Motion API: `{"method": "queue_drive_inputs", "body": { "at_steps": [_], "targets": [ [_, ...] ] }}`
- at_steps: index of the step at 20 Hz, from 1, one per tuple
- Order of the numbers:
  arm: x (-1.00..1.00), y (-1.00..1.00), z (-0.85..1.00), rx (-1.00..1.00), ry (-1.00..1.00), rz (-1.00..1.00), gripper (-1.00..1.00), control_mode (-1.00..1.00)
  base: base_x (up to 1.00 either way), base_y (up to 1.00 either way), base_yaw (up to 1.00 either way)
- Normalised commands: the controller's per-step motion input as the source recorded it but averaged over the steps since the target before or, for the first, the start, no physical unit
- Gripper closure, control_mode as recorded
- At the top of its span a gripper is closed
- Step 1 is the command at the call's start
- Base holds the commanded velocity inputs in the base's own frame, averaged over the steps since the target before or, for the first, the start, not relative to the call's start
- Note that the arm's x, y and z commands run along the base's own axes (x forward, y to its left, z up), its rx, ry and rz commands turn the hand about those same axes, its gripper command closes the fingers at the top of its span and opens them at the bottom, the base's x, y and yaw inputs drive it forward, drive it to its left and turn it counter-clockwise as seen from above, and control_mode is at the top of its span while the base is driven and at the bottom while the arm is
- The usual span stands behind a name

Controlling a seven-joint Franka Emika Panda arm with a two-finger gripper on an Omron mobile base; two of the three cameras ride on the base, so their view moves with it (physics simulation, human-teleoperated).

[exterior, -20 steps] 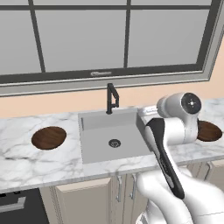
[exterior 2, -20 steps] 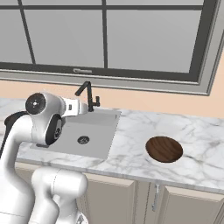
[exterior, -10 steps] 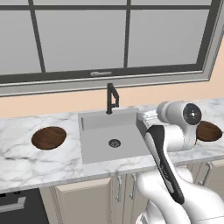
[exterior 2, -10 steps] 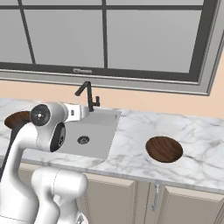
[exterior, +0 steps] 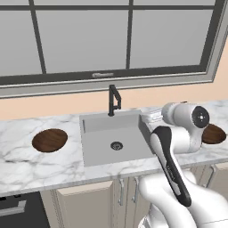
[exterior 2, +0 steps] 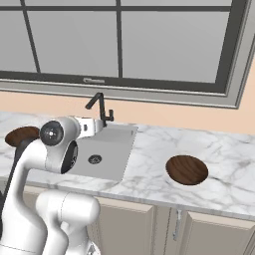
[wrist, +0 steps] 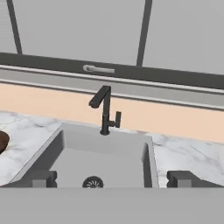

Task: Rinse each bowl for a few seconds and place them down in the sink or on the counter.

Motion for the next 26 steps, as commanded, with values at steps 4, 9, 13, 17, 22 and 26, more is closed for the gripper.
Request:
{"method": "queue_drive_inputs", "body": {
  "at_steps": [4,9,13,17,22,26],
  "targets": [
    [0.05,0.00,-0.06,0.00,-0.08,0.04,-1.00,-1.00,0.00,0.00,0.00],
    [0.13,0.00,-0.12,0.00,-0.09,0.04,-1.00,-1.00,0.00,0.00,0.00],
    [0.08,0.00,-0.12,0.00,-0.08,0.05,-1.00,-1.00,0.00,0.00,0.00],
    [0.06,0.00,-0.11,0.00,-0.09,0.05,-1.00,-1.00,0.00,0.00,0.00],
    [0.14,0.00,-0.13,0.02,-0.05,0.05,-1.00,-1.00,0.00,0.00,0.00],
    [0.21,0.00,-0.16,0.01,0.00,0.03,-1.00,-1.00,0.00,0.00,0.00]
  ]
}}
